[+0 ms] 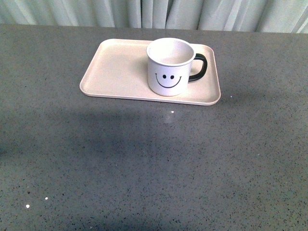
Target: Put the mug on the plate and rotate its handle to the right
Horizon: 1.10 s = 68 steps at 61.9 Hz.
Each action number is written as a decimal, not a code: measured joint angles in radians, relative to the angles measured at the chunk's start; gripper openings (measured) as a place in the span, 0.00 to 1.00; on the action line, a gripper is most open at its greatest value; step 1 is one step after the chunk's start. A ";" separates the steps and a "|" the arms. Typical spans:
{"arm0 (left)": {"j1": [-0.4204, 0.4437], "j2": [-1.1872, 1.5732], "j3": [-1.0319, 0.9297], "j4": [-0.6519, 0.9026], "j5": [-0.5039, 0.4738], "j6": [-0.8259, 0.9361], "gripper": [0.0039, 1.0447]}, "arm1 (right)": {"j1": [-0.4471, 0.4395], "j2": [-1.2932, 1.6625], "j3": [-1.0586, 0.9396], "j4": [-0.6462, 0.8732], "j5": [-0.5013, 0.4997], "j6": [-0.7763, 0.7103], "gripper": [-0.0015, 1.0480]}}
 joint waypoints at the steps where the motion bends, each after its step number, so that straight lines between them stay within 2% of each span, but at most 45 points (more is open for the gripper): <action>1: 0.000 0.000 0.000 0.000 0.000 0.000 0.91 | 0.000 -0.014 -0.011 -0.003 0.000 0.000 0.02; 22: 0.000 0.000 0.000 0.000 0.000 0.000 0.91 | 0.000 -0.181 -0.171 -0.024 0.001 0.000 0.02; 68: 0.000 0.000 0.000 0.000 0.000 0.000 0.91 | 0.000 -0.772 -0.240 -0.512 0.001 0.000 0.02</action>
